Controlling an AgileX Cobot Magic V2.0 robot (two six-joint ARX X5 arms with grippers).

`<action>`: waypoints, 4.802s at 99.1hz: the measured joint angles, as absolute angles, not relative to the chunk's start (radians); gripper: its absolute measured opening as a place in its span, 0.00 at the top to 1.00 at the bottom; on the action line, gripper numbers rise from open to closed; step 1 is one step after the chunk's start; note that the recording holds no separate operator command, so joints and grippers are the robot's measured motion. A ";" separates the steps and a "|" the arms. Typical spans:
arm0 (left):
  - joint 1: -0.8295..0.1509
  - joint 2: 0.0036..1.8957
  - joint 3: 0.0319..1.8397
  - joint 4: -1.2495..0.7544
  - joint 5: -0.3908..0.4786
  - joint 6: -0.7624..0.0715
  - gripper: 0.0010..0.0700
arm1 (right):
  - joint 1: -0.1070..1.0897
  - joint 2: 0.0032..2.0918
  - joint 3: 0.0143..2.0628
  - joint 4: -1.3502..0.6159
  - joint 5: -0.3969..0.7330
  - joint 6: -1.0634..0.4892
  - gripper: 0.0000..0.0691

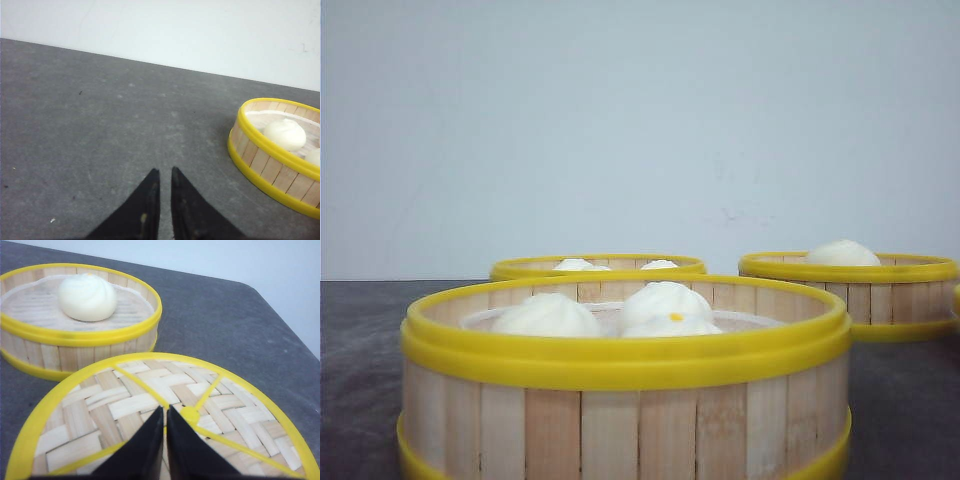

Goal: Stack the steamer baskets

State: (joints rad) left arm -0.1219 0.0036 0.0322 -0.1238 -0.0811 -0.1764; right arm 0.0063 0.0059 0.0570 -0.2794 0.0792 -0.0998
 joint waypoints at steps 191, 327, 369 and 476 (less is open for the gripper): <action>-0.122 0.011 0.032 -0.120 -0.080 -0.176 0.99 | 0.006 0.006 0.057 -0.264 0.079 -0.100 0.99; -0.122 0.769 0.687 -0.261 0.497 -0.543 0.09 | 0.006 0.006 0.057 -0.138 0.044 0.096 0.99; -0.158 1.574 1.449 -0.882 0.502 -0.472 0.27 | 0.006 0.006 0.057 -0.178 0.044 0.150 0.99; -0.265 1.938 1.497 -0.721 0.266 -0.453 0.46 | 0.006 0.006 0.057 -0.265 0.044 0.173 0.99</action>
